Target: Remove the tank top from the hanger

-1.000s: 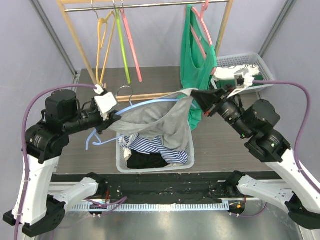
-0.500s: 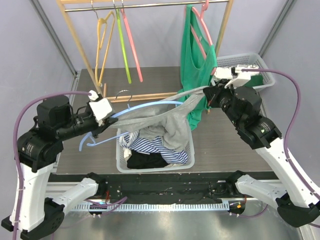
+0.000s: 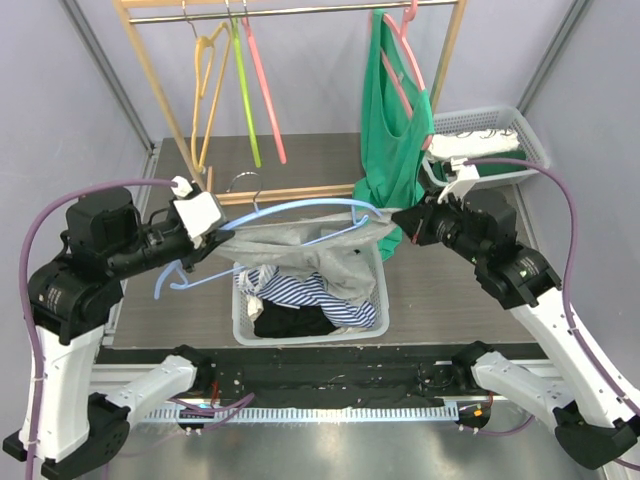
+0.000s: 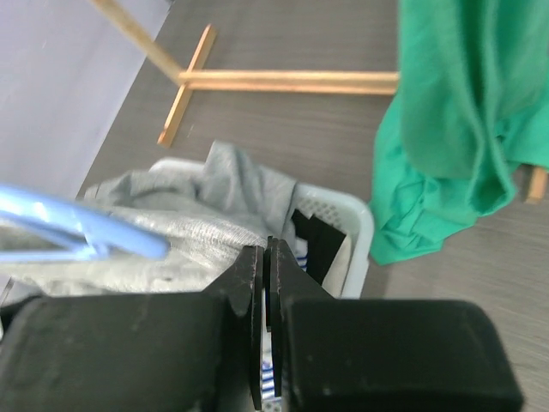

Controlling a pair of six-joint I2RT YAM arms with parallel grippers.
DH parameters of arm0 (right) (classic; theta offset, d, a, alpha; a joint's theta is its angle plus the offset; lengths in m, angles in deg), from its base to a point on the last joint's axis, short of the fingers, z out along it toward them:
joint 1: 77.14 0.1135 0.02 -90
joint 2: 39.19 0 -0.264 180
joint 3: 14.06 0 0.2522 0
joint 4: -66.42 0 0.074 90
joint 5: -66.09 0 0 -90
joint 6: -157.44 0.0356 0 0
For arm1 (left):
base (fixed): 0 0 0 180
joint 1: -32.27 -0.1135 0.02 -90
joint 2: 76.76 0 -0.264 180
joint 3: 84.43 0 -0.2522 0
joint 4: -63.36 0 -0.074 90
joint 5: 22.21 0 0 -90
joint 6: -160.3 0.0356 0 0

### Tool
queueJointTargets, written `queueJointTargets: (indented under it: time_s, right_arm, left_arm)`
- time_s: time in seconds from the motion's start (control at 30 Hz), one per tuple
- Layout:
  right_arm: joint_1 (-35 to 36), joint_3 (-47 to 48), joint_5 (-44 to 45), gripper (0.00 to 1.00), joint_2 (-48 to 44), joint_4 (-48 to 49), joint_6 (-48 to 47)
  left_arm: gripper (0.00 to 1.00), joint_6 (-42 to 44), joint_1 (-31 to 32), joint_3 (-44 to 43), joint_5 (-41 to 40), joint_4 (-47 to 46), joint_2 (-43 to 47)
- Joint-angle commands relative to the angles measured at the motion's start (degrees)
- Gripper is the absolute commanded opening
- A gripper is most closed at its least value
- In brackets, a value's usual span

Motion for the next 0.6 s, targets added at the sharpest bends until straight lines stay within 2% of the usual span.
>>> queueJointTargets:
  time_s: [0.0, 0.13, 0.17, 0.2, 0.27, 0.3, 0.37, 0.47, 0.57]
  right_arm:
    - [-0.52, -0.92, -9.69, 0.01, -3.37, -0.47, -2.45]
    - [-0.52, 0.13, -11.38, 0.02, -3.46, -4.78, -5.61]
    - [-0.60, 0.39, -11.38, 0.09, -3.63, -5.74, -5.89]
    - [-0.52, 0.83, -11.12, 0.34, -3.89, -6.28, -6.41]
    - [-0.52, 3.37, -9.28, 0.51, -5.47, -7.77, -8.95]
    - [-0.60, 4.69, -8.66, 0.67, -6.00, -8.47, -10.01]
    - [-0.52, 9.43, -8.13, 0.78, -7.14, -10.31, -12.73]
    - [-0.43, 13.40, -14.18, 0.83, -7.50, -11.29, -14.49]
    - [-0.52, 16.47, -15.95, 0.84, -7.15, -12.26, -17.39]
  left_arm:
    - [0.00, -1.10, -0.61, -5.15, 0.04, -4.52, -1.06]
    - [0.00, -1.45, -0.52, -7.45, 0.39, -5.04, -2.29]
    - [0.00, -1.45, -0.61, -7.71, 0.74, -4.78, -2.73]
    - [0.00, -1.19, -0.61, -7.80, 1.53, -4.17, -2.73]
    - [0.00, 0.73, -0.52, -7.01, 3.20, -2.68, -2.65]
    - [0.00, 1.18, -0.52, -6.31, 3.81, -1.63, -2.30]
    - [0.00, 2.33, -0.52, -3.15, 4.78, -1.18, -1.51]
    - [0.00, 3.12, -0.52, 0.81, 6.63, -1.17, -0.80]
    - [0.00, 4.96, -0.61, 2.39, 9.53, -0.65, -1.32]
